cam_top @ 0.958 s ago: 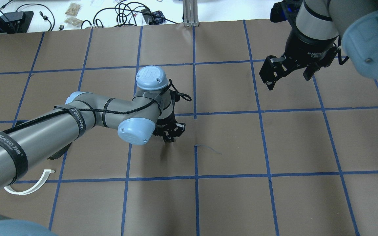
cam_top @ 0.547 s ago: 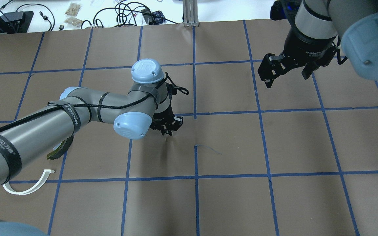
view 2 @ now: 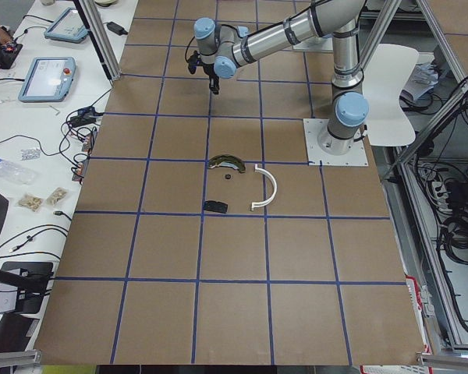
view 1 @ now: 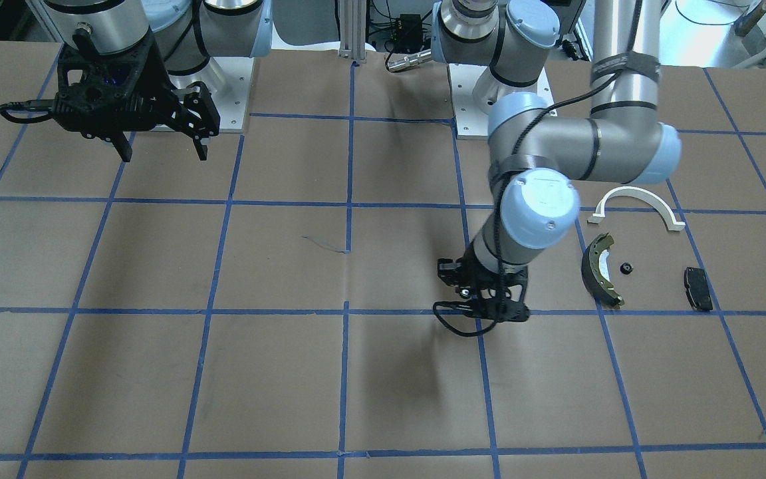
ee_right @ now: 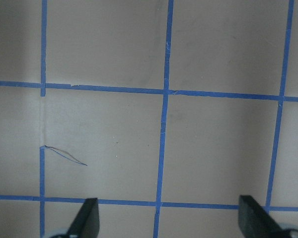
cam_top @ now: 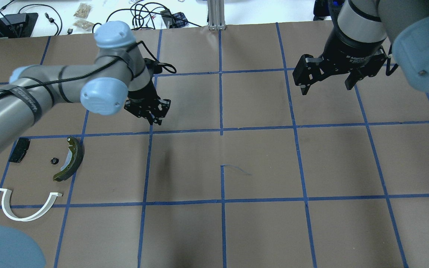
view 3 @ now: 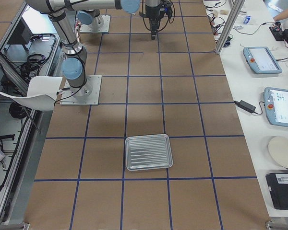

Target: Place bearing gear from tray to pile

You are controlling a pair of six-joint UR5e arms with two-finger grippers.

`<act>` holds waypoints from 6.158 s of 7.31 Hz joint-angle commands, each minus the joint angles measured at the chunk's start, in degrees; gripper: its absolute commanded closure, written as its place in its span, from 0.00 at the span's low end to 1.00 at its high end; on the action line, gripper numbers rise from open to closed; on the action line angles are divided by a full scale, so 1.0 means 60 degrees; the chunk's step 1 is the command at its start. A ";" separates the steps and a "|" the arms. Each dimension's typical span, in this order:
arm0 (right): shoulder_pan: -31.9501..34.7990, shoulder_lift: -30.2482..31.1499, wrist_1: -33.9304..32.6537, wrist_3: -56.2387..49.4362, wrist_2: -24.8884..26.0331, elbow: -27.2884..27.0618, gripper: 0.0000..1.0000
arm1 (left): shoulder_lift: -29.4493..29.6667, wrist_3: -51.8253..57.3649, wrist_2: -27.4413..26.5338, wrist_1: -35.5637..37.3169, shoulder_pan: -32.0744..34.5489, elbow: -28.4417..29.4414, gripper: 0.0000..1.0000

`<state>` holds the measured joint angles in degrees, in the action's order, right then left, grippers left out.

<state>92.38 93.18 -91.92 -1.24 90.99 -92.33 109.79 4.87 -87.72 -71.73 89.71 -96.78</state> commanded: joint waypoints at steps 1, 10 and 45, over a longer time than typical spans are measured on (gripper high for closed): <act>-0.0001 0.0026 -0.0002 0.0030 0.0010 -0.0007 0.00 | -0.0265 0.2052 -0.0464 -0.1023 -0.2170 0.0661 1.00; 0.0028 0.0027 -0.0002 0.0030 0.0010 -0.0007 0.00 | 0.0114 0.5252 -0.1200 0.0549 -0.5855 -0.0990 1.00; -0.0411 0.0012 0.0012 -0.0130 -0.0371 0.0169 0.00 | -0.2638 0.0418 -0.0629 -0.4378 -0.0172 0.2288 0.00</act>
<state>90.28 93.25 -92.00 -1.76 89.15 -91.52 94.76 7.37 -91.68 -97.85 88.67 -82.57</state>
